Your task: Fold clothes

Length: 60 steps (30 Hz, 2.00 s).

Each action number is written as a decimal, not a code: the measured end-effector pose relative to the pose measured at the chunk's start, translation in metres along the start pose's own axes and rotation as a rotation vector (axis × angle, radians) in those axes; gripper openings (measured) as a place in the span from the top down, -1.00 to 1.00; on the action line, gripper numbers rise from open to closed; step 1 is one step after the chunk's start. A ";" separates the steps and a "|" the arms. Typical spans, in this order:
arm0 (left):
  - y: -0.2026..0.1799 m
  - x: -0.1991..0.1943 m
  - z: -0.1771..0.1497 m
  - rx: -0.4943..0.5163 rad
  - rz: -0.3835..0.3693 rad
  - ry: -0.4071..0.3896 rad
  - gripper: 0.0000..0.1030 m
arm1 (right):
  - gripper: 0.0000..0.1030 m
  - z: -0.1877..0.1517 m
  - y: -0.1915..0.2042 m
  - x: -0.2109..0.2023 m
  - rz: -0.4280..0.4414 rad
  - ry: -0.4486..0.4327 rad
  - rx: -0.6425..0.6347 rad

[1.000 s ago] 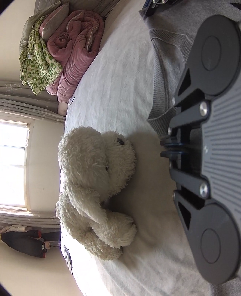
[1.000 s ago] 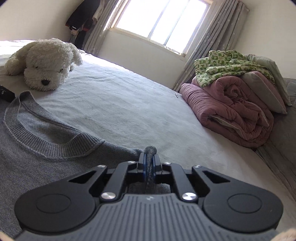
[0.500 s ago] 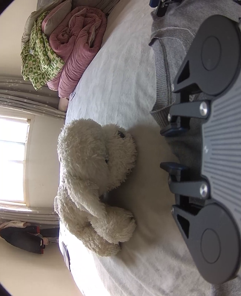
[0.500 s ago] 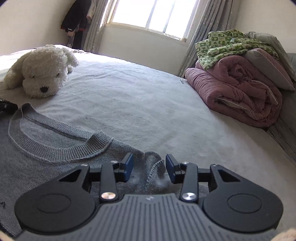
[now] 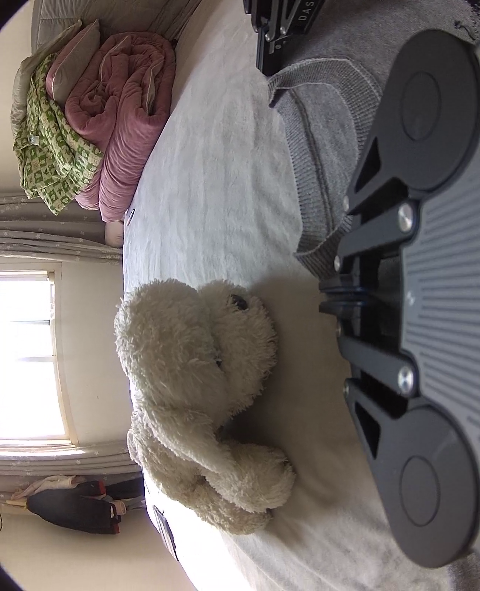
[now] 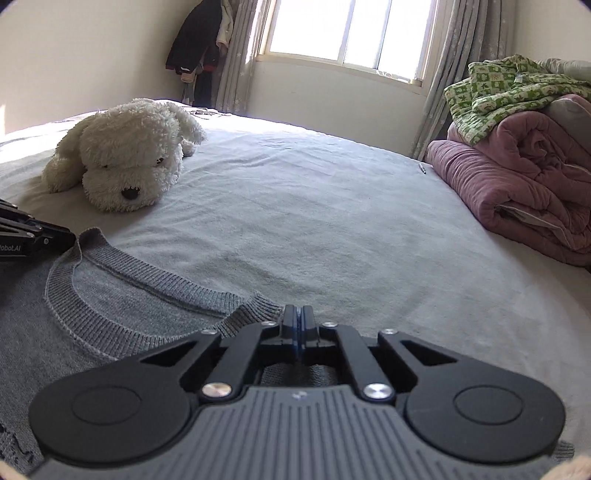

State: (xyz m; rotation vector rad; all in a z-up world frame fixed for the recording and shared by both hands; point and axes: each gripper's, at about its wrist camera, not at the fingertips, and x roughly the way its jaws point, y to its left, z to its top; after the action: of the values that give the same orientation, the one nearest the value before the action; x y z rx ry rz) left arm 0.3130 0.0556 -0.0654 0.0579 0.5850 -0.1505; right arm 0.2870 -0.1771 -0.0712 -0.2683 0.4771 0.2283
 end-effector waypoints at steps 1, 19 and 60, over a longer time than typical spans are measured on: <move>0.003 0.001 0.000 -0.023 0.011 -0.004 0.92 | 0.94 0.000 0.001 0.002 -0.001 0.006 -0.008; 0.049 -0.048 -0.010 -0.227 -0.135 -0.129 -0.84 | -0.54 -0.025 -0.071 -0.050 -0.121 0.025 0.129; 0.079 -0.105 -0.038 -0.145 0.129 0.013 -0.32 | -0.05 -0.049 -0.121 -0.102 -0.106 0.109 0.291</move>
State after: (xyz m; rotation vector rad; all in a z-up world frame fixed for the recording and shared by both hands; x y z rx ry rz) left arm 0.2187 0.1503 -0.0379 -0.0442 0.6021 0.0175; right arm 0.2116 -0.3212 -0.0394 -0.0216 0.5950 0.0392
